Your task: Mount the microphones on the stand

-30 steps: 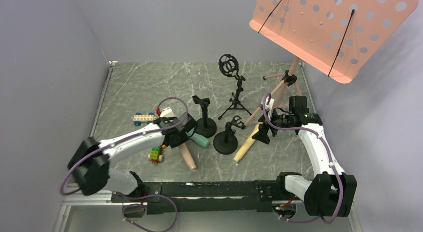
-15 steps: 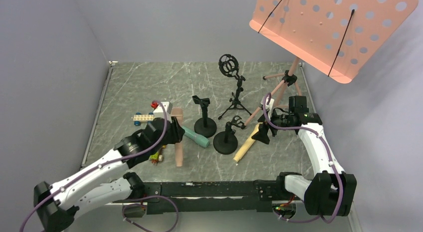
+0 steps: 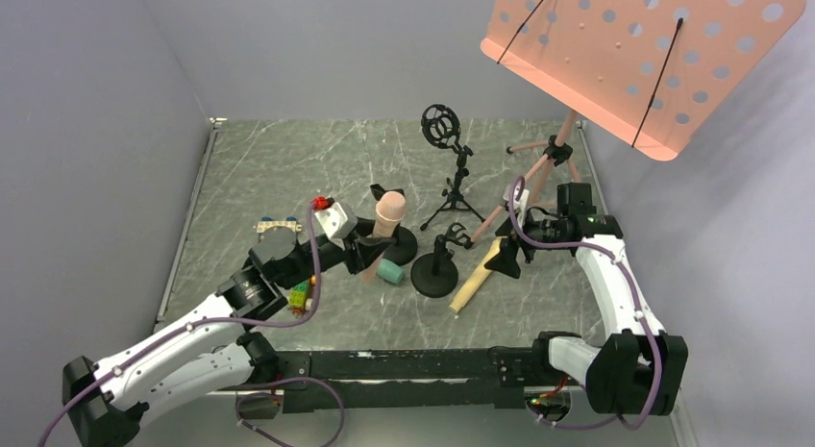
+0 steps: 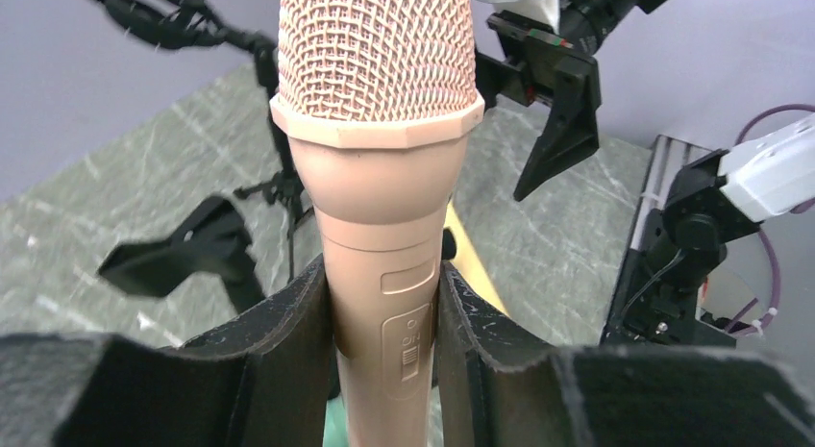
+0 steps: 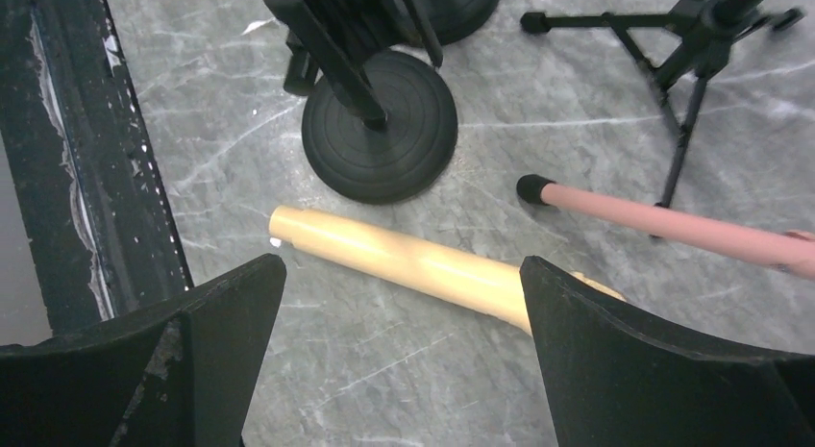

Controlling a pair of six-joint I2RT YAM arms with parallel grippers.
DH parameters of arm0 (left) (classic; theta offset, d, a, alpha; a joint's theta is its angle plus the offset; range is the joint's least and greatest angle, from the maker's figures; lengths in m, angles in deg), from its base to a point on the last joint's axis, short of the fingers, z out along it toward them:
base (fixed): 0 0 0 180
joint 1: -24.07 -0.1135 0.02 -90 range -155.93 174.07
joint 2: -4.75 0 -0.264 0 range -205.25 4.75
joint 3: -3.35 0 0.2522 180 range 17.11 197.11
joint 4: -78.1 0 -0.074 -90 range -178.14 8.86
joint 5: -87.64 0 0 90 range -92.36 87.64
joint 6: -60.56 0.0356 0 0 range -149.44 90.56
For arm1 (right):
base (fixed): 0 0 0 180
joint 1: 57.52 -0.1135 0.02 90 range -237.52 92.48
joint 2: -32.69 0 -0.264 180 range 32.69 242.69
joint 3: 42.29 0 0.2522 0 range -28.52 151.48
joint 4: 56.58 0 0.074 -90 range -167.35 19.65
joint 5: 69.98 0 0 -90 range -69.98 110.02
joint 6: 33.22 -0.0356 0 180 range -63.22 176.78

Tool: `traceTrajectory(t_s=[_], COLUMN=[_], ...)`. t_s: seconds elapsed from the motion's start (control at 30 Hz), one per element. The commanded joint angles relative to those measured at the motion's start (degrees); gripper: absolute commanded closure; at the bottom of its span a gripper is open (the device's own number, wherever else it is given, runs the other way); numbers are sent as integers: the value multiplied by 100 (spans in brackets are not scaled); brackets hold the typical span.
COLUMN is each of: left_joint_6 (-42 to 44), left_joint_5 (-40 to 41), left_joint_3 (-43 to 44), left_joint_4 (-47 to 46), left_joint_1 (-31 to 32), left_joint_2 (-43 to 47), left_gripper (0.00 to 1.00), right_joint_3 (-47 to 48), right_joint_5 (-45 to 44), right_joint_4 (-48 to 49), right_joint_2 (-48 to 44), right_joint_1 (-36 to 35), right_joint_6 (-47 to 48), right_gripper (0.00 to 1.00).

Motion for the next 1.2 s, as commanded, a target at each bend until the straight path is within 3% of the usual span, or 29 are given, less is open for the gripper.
traceTrajectory(t_s=[0.0, 0.17, 0.37, 0.5, 0.63, 0.73, 0.9, 1.17], left_joint_6=[481, 243, -206, -593, -702, -755, -1214, -1388], left_joint_5=[-899, -1251, -1357, -1276, -991, -724, -389, -73], left_joint_3=[607, 1127, 1195, 1197, 1408, 1569, 1853, 2083], left_joint_4=[-1341, -2015, -2965, -3718, -4190, -4556, -5177, -5448], left_joint_1=[14, 19, 24, 59, 217, 353, 531, 629], left_joint_2=[-384, -833, -1137, -1433, -1854, -2220, -2822, -3252], left_gripper=[100, 100, 100, 100, 100, 100, 100, 100], right_joint_3=[937, 2198, 2434, 2512, 2434, 2463, 2911, 2980], right_joint_5=[130, 275, 1822, 2295, 2639, 2665, 2234, 2426], right_joint_4=[-564, -1574, -1881, -1256, 381, 1186, 1418, 1705], right_joint_2=[-397, -340, -258, -200, -81, 121, 458, 715], right_joint_1=[69, 98, 8, -219, -630, -1044, -1509, -1883], right_joint_6=[278, 487, 239, -604, -2675, -3503, -3633, -3755], right_gripper=[0, 0, 0, 0, 0, 0, 0, 3])
